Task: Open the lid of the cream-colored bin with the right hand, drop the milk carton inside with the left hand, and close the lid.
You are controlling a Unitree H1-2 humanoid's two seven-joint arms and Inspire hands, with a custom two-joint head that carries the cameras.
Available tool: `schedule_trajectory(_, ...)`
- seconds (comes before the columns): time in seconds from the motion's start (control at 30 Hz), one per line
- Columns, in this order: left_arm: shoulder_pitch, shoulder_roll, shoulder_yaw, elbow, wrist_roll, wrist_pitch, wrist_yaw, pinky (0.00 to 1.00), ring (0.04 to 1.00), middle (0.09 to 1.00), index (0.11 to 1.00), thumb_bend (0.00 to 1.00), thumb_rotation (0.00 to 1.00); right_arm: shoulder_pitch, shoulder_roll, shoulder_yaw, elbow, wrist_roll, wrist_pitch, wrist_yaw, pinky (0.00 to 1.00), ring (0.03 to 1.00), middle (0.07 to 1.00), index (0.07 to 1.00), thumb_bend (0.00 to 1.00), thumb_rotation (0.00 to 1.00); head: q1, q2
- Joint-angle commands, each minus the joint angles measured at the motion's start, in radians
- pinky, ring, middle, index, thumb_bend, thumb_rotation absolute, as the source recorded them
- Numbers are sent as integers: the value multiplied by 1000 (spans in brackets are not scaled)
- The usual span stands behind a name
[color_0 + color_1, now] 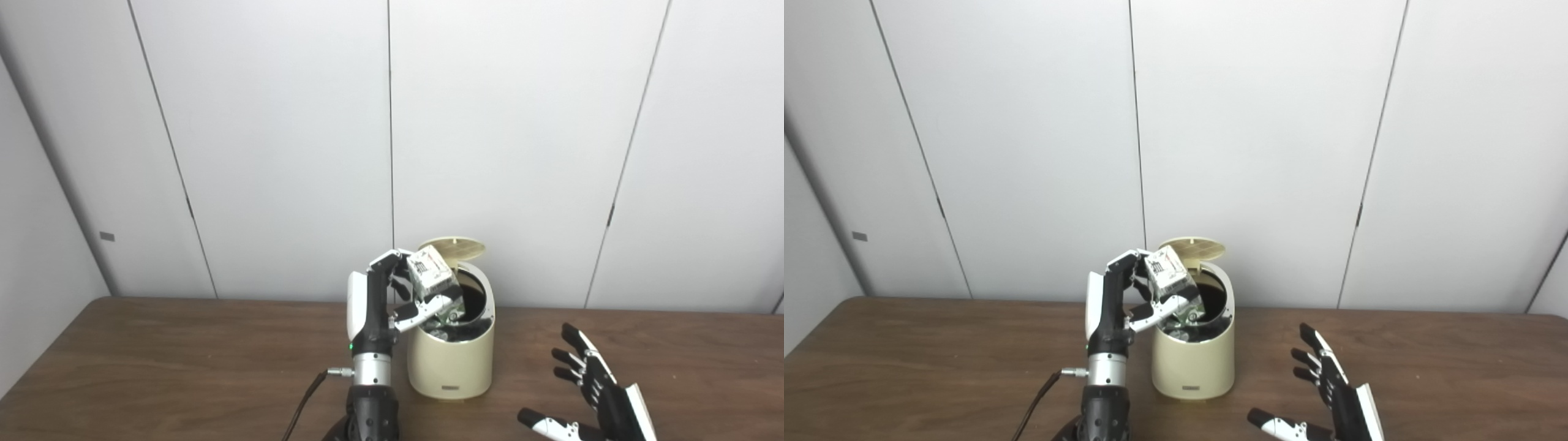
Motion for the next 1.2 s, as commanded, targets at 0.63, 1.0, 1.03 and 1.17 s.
schedule_trajectory(0.63, 11, 38, -27, -121, 31, -14, -83, 646, 735, 785, 792, 863, 259, -38, -11, 5, -11, 10, -35, 0, 748, 817, 909, 894, 843, 245, 22, 0)
schedule_trajectory(1.0, 59, 53, 4, -222, -33, -14, -136, 518, 627, 707, 730, 814, 243, -35, -13, 8, -19, 10, -22, 5, 753, 820, 915, 902, 844, 255, 31, -1)
schedule_trajectory(1.03, 68, 56, 12, -246, -51, -14, -153, 504, 613, 692, 714, 802, 229, -35, -15, 8, -14, 10, -27, 5, 757, 820, 916, 904, 839, 249, 31, -1)
schedule_trajectory(1.17, 103, 68, 60, -342, -133, -13, -234, 502, 605, 669, 686, 788, 158, -37, -20, 8, -3, 15, -34, 9, 761, 819, 915, 904, 838, 252, 36, -2)
